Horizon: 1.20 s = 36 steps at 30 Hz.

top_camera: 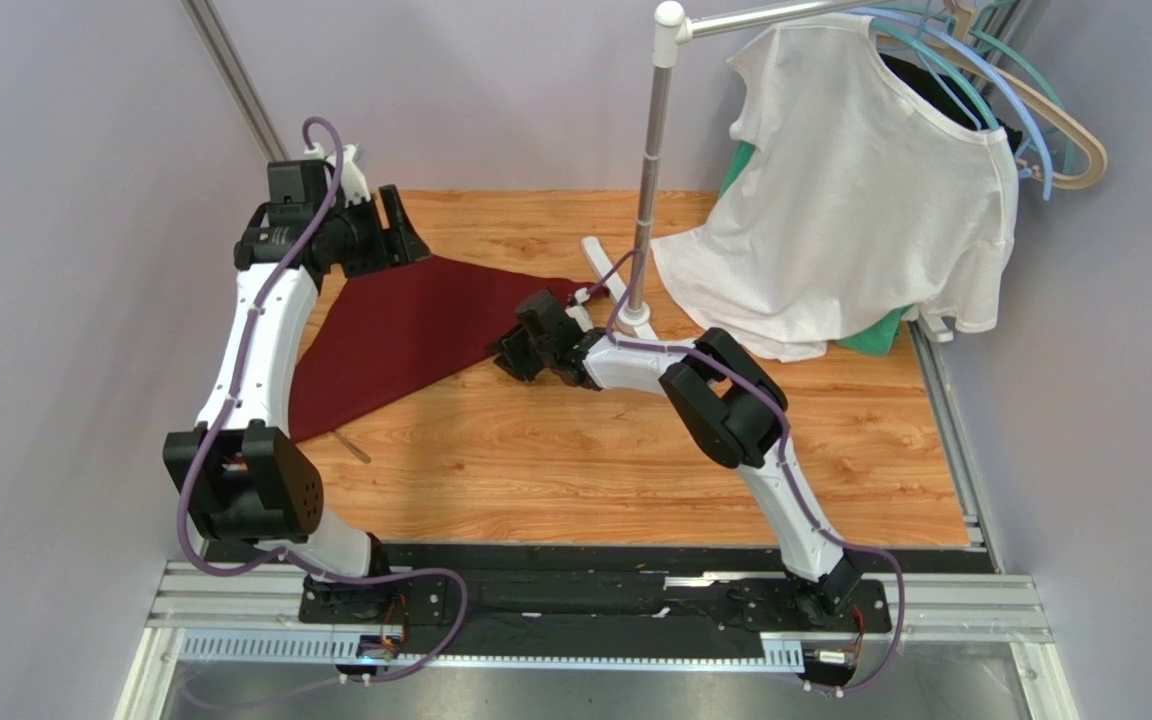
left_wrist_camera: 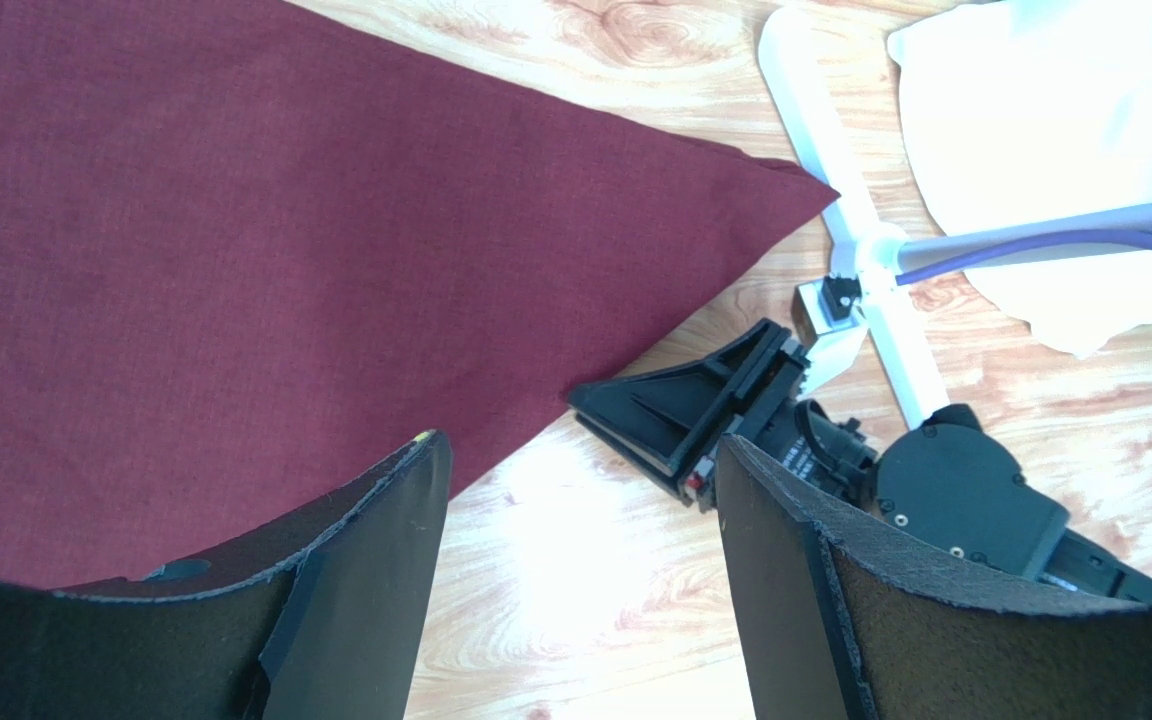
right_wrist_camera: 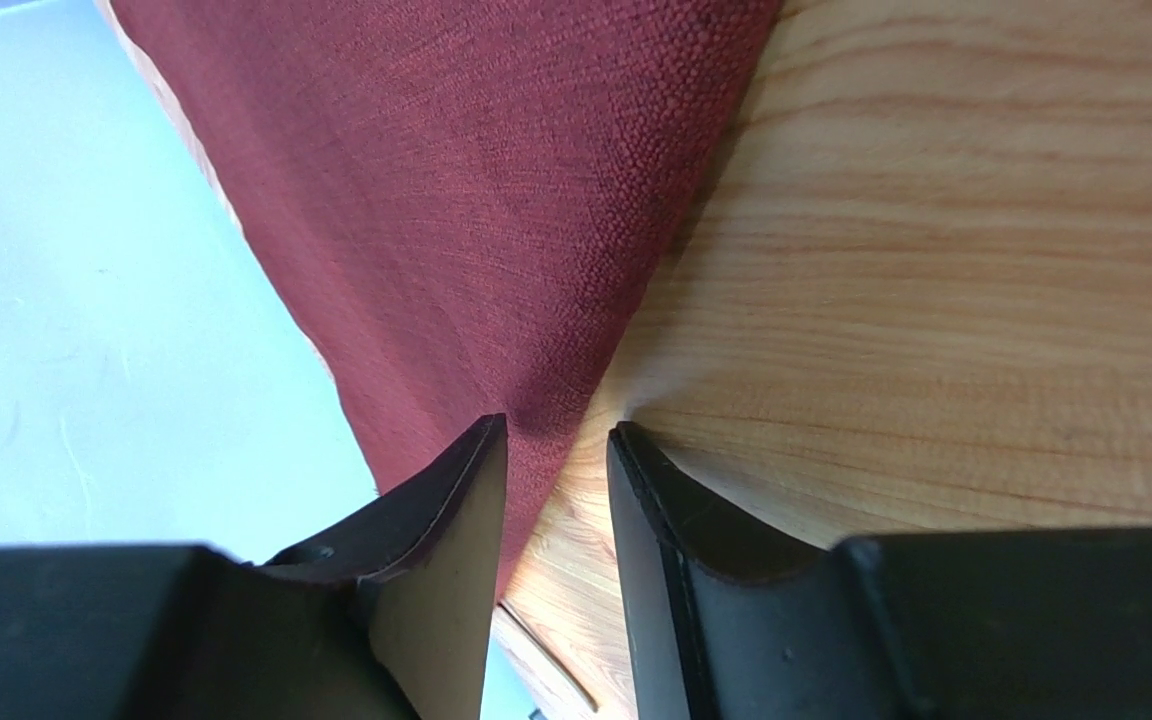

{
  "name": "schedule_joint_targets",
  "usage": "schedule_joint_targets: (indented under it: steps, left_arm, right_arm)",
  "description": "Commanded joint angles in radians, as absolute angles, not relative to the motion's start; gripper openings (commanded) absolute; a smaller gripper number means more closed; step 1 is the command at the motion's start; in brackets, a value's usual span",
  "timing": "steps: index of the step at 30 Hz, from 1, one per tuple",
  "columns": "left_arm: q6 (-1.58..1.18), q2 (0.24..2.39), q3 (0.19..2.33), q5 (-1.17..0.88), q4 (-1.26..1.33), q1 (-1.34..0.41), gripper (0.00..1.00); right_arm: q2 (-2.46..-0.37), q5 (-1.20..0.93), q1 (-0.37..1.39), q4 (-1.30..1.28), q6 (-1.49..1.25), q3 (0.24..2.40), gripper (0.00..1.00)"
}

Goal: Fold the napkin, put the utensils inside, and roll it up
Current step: Adjust the napkin at the center of the board.

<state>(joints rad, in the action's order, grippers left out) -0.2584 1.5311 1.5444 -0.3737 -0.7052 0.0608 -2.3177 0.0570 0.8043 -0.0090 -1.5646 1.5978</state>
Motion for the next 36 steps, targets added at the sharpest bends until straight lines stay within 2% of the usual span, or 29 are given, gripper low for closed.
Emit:
schedule_joint_targets:
  steps: [1, 19, 26, 29, 36]
  left_arm:
    - [-0.278, 1.494, 1.537, -0.411, -0.675, 0.071, 0.74]
    - [-0.317, 1.486, 1.522, -0.514, -0.64, 0.123, 0.74]
    - [-0.325, 1.496, 1.517, -0.534, -0.634, 0.14, 0.74]
    - [-0.327, 1.496, 1.517, -0.538, -0.63, 0.141, 0.74]
    - [-0.324, 1.502, 1.513, -0.54, -0.629, 0.144, 0.74]
  right_arm:
    - [-2.376, 0.138, 0.795, -0.066, -1.617, 1.601, 0.37]
    - [-2.418, 0.146, 0.807, -0.11, -1.635, 1.626, 0.18]
    - [-2.385, 0.158, 0.828, -0.081, -1.658, 1.568, 0.03]
    - [-2.37, 0.172, 0.847, -0.086, -1.658, 1.557, 0.0]
    - [-2.333, 0.198, 0.891, -0.075, -1.698, 1.494, 0.0]
